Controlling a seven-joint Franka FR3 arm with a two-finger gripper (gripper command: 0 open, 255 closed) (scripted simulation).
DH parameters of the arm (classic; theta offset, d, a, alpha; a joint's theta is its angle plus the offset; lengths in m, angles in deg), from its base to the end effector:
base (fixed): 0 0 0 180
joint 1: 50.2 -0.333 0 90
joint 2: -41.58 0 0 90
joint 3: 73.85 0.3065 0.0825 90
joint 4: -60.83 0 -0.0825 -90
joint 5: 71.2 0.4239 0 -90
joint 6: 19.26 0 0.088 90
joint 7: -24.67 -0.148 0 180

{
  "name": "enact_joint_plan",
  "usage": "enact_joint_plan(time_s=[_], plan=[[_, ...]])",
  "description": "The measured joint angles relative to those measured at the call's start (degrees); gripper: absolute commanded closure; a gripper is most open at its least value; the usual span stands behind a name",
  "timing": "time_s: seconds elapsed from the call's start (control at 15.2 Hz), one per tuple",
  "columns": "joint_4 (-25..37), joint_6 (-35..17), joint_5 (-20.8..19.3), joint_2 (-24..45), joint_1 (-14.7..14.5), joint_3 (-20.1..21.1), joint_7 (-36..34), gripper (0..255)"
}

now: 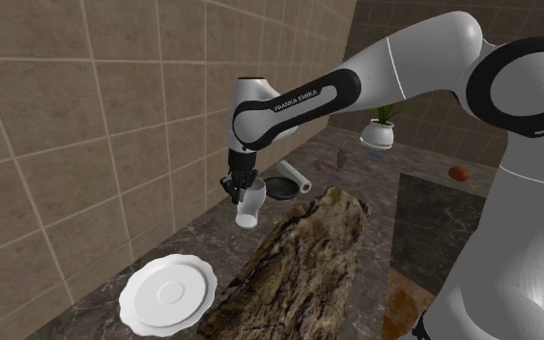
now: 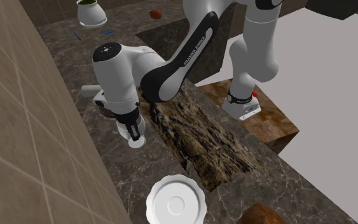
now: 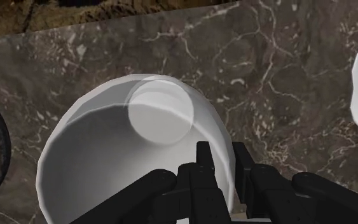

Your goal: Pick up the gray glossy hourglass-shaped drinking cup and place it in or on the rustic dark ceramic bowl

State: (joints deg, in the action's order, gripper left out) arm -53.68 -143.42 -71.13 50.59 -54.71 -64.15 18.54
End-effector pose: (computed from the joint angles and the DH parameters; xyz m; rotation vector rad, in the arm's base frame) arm 0.5994 0.1511 0.3119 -3.1048 -0.2148 -0.0130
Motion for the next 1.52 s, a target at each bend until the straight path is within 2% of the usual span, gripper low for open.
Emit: enact_joint_plan(time_s=[1.52], plan=[[11.79, 16.47, 0.82, -4.74, 0.20, 0.06, 0.28, 255]])
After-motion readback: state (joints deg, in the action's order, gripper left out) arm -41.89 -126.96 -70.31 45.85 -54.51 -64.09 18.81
